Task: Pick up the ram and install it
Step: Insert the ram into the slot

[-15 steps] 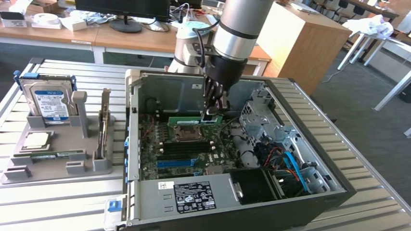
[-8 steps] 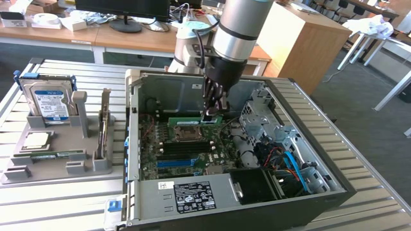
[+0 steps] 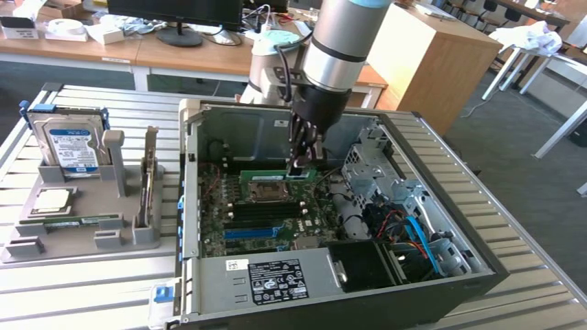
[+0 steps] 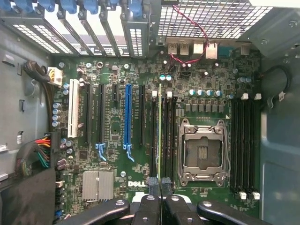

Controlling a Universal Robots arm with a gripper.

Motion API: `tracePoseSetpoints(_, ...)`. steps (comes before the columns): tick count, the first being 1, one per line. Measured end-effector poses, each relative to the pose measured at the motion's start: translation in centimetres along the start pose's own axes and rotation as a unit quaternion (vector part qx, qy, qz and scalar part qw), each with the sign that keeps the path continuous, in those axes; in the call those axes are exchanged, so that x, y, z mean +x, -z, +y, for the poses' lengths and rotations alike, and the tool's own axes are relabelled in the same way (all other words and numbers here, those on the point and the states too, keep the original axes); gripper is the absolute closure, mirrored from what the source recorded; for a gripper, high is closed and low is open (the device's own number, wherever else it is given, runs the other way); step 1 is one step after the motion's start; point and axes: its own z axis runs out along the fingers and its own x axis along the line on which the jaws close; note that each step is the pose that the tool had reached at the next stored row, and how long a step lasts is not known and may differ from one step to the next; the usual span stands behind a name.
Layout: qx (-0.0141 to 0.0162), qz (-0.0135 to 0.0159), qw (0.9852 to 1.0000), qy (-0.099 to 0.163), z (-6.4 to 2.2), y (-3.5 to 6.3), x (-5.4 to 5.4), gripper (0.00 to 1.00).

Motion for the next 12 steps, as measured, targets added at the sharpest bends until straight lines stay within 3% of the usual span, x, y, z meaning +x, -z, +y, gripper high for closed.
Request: tracePoseSetpoints(12, 0.0000, 0.0000, 1.0000, 0.000, -0.01, -0.39, 0.15, 0.89)
